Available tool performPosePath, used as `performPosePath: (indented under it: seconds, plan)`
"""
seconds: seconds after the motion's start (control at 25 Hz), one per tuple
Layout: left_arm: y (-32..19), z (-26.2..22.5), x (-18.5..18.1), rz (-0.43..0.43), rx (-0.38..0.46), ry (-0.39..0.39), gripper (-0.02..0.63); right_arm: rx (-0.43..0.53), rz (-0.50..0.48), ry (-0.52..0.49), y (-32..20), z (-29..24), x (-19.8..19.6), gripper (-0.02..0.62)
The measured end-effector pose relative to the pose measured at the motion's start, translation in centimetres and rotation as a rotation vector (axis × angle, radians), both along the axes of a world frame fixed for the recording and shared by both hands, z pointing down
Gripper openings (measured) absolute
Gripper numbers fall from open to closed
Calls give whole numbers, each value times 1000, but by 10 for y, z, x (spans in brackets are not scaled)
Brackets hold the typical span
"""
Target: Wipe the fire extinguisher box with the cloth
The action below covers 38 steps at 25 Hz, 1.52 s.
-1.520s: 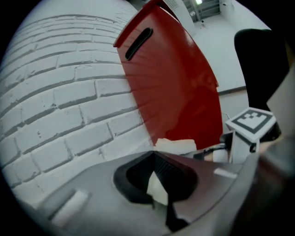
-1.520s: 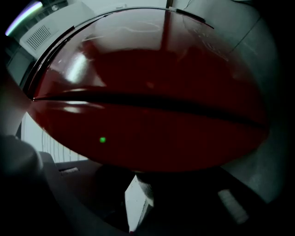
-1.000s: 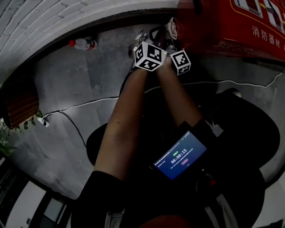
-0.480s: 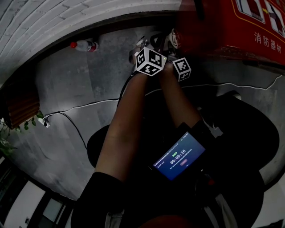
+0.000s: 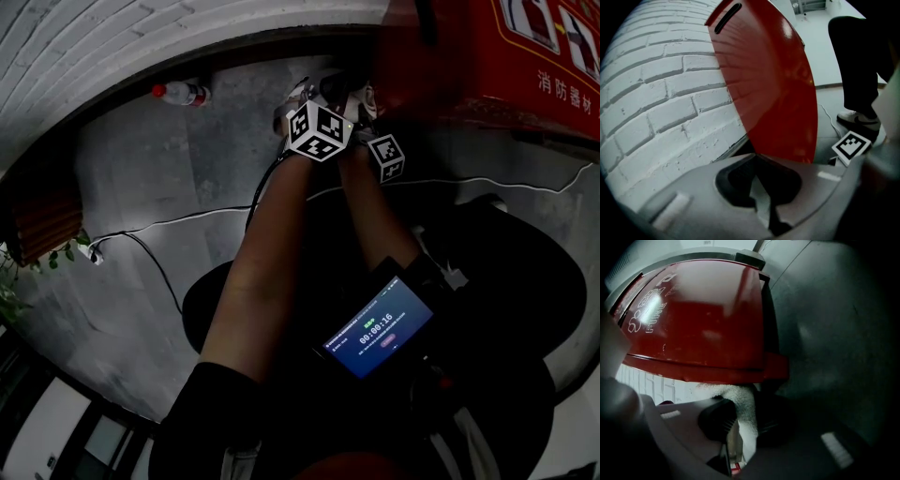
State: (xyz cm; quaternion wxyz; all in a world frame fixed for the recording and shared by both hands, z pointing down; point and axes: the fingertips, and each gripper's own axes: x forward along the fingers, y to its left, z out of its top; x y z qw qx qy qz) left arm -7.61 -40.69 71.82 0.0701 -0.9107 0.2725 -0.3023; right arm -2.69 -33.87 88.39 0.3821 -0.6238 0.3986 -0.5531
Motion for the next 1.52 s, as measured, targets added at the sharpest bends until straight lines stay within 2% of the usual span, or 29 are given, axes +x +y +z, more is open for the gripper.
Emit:
performPosePath:
  seconds: [0.16, 0.24, 0.44, 0.56, 0.64, 0.72, 0.8, 0.96, 1.08, 1.24, 1.52]
  plan:
    - [-5, -7, -12, -51, -6, 18, -2, 3, -60, -13, 2, -2, -5, 87]
    - [-6, -14, -18, -80, -6, 33, -2, 28, -123, 14, -2, -15, -12, 87]
    - [-9, -45, -32, -159, 16, 83, -2, 168, -349, 173, -16, -82, -44, 87]
    - [-8, -74, -49, -230, 32, 128, -2, 253, -438, 254, -16, -131, -58, 87]
    - [-11, -96, -65, -308, 36, 167, -2, 311, -489, 307, -18, -166, -64, 87]
    - [-18, -125, -82, -389, 48, 204, -2, 376, -532, 369, -23, -205, -66, 87]
    - [-24, -160, -96, -426, 82, 216, -2, 434, -575, 448, -29, -245, -72, 87]
    - [-27, -237, -108, -408, 168, 206, -2, 539, -668, 632, -37, -329, -87, 87]
    - [-15, -285, -105, -413, 188, 231, -2, 602, -707, 721, -30, -386, -95, 87]
    - [6, -357, -97, -368, 284, 263, -2, 703, -781, 873, -10, -457, -119, 89]
    - [41, -442, -87, -355, 390, 276, -2, 819, -771, 1091, 30, -564, -108, 89]
